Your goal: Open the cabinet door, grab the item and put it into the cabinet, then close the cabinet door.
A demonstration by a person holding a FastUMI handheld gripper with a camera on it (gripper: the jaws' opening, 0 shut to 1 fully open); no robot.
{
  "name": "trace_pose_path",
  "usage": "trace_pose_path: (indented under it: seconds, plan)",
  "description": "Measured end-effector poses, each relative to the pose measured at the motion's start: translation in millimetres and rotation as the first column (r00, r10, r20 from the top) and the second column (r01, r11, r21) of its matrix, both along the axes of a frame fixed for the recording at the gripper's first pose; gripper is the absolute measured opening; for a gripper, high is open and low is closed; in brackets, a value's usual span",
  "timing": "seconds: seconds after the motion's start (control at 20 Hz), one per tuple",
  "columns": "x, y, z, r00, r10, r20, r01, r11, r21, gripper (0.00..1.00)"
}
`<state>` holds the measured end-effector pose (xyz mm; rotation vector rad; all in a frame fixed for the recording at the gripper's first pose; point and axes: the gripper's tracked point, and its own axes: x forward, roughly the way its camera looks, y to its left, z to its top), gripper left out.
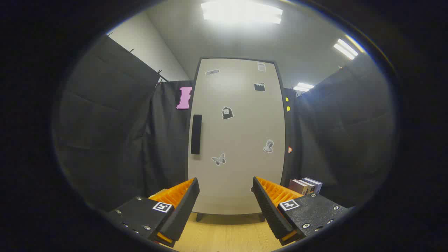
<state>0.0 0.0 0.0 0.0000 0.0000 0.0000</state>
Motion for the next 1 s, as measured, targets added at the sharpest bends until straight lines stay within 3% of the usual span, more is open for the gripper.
trace_pose_path:
  seconds: [1.0]
  plan:
    - [-5, 8, 17, 0.999, 0.017, 0.046, -0.018, 1.0, 0.015, 0.95]
